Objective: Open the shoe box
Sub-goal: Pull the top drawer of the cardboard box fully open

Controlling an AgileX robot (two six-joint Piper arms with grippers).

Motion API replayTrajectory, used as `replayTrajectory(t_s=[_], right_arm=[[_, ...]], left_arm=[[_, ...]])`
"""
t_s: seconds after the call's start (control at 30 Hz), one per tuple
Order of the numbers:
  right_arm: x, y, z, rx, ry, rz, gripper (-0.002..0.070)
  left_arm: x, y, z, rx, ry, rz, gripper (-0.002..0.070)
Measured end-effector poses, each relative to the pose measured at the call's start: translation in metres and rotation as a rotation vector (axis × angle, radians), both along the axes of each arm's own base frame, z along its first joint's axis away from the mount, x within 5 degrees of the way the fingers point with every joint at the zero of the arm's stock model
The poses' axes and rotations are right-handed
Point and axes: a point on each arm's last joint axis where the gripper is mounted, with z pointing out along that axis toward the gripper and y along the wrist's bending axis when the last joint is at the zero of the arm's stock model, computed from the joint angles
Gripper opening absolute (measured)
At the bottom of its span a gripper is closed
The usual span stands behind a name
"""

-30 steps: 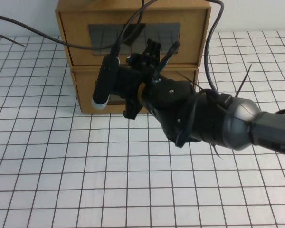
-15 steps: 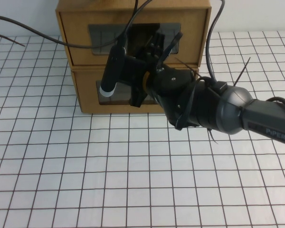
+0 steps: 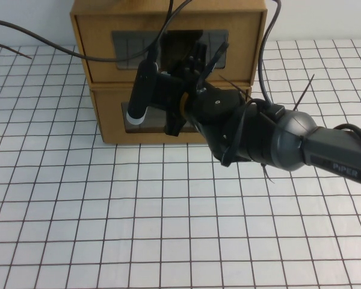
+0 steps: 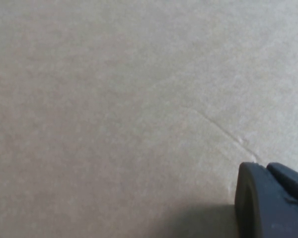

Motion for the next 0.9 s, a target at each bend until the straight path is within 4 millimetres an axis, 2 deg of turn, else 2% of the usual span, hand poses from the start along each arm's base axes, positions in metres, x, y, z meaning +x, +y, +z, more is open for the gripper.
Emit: replayTrajectory(t_s=[0.9], right_arm=[[-0.015, 0.01, 0.003, 0.037, 0.02, -0.047, 0.0199]], left_arm=[[0.0, 0.0, 0.0, 0.001, 0.003, -0.002, -0.0002]])
